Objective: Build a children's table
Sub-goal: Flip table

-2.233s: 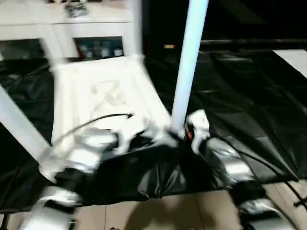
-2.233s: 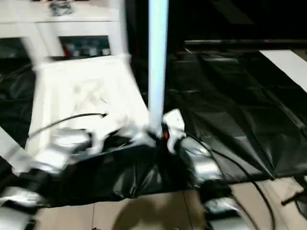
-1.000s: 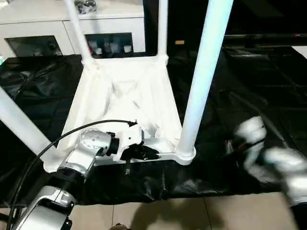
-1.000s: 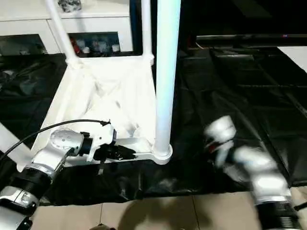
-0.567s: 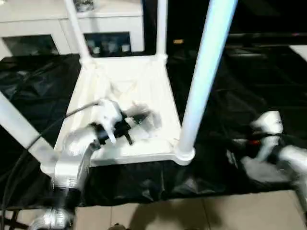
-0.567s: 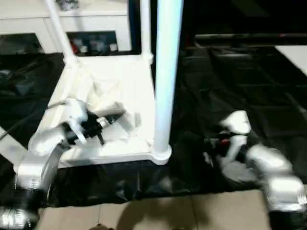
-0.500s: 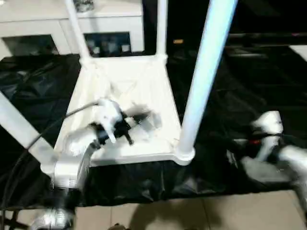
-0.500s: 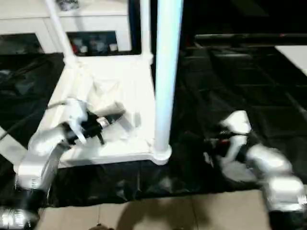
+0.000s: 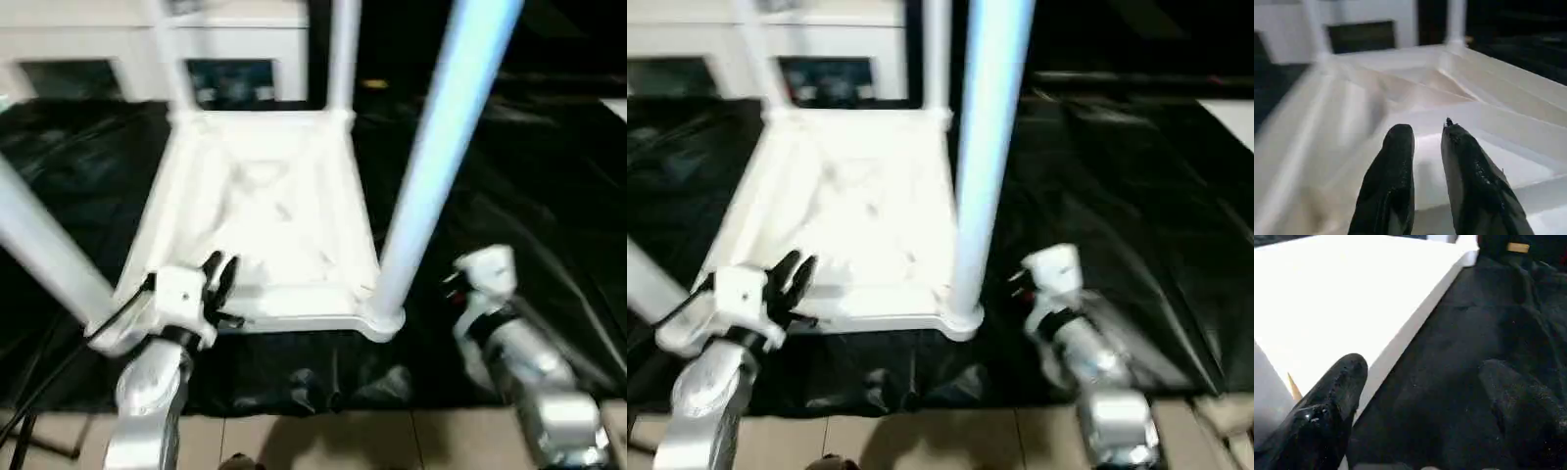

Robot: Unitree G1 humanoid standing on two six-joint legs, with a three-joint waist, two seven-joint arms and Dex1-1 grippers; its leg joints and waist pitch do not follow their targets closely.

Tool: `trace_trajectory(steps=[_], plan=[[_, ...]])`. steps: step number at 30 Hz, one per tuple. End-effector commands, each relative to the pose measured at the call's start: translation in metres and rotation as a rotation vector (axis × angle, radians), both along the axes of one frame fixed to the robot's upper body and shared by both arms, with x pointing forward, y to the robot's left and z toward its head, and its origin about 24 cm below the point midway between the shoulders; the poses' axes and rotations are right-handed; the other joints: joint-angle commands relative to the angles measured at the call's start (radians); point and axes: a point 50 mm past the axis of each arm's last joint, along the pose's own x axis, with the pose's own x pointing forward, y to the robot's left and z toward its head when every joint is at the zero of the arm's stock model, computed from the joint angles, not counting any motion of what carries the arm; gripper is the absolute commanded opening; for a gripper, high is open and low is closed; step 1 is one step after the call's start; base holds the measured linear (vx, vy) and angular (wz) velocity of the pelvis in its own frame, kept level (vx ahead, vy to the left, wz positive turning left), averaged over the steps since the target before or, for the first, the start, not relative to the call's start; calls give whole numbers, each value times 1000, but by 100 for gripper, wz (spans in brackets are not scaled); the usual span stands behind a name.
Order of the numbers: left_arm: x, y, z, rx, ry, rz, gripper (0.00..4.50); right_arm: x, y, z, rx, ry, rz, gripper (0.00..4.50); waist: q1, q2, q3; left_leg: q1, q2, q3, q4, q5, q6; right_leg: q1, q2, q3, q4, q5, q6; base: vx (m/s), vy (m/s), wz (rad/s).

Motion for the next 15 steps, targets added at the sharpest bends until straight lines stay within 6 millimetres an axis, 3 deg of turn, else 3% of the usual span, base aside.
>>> trace_trajectory(steps=[1,2,3,4,5,6,7,8,9,10,12,15], plan=[[-4,-2,6,-28,-30,29,111,-2,-14,4,12,-3,-64,409,-12,13,-43,57,97,-15,-118,-147,353,-6,-28,57,-25,-77,-191,31,-203,52],[-5,-2,6,-36,-29,34,111,-2,-16,3,23,4,-76,409,8,-19,-27,16,13,70,-61,-231,264,14,-68,88,-116,-90,-235,8,-169,27],[-12,-1,9,-57,-64,35,111,-3,-20,1,35,23,-101,409,31,-40,-33,21,-57,139,46,-214,206,19,-98,92,-180,-194,-209,8,-169,27],[-12,-1,9,-59,-69,35,111,-3,-20,0,35,24,-102,409,65,-49,-36,8,-52,157,78,-92,136,44,-122,117,-185,-367,-67,-25,-107,8],[-17,-1,10,-77,-79,41,139,-5,-22,0,25,22,-103,409,82,-45,-33,-4,-9,155,21,-54,100,56,-135,131,-168,-421,65,-13,-119,4],[-19,-1,9,-80,-62,42,146,-5,-23,-1,11,21,-106,409,90,-39,-34,14,12,157,-17,-100,86,42,-107,118,-155,-378,145,-13,-119,4],[-21,-2,8,-81,-50,44,146,-6,-24,-2,12,30,-113,438,85,-38,-33,13,13,152,-29,-123,72,47,-92,105,-147,-358,173,-18,-129,-1],[-24,-2,6,-87,-33,48,146,-8,-26,-2,19,32,-125,446,91,-23,-38,26,11,155,-34,-148,60,41,-83,97,-155,-340,214,-22,-111,-2],[-29,-1,4,-95,-15,69,151,-9,-28,0,18,20,-129,446,89,-29,-33,28,9,159,-38,-162,58,38,-80,96,-161,-350,226,-22,-111,-2],[-30,-1,4,-97,-11,73,167,-10,-28,0,18,17,-128,448,94,-19,-38,28,18,158,-43,-152,49,43,-79,94,-157,-319,219,8,-52,3],[-35,4,0,-98,2,116,182,-12,-29,2,9,6,-115,449,96,-28,-39,32,21,159,-49,-165,42,42,-67,90,-156,-272,220,0,0,0],[-41,13,-3,-138,3,198,212,-16,-29,4,5,-5,-68,450,91,-18,-44,32,39,147,-60,-160,50,50,-71,86,-142,-161,174,0,0,0]])
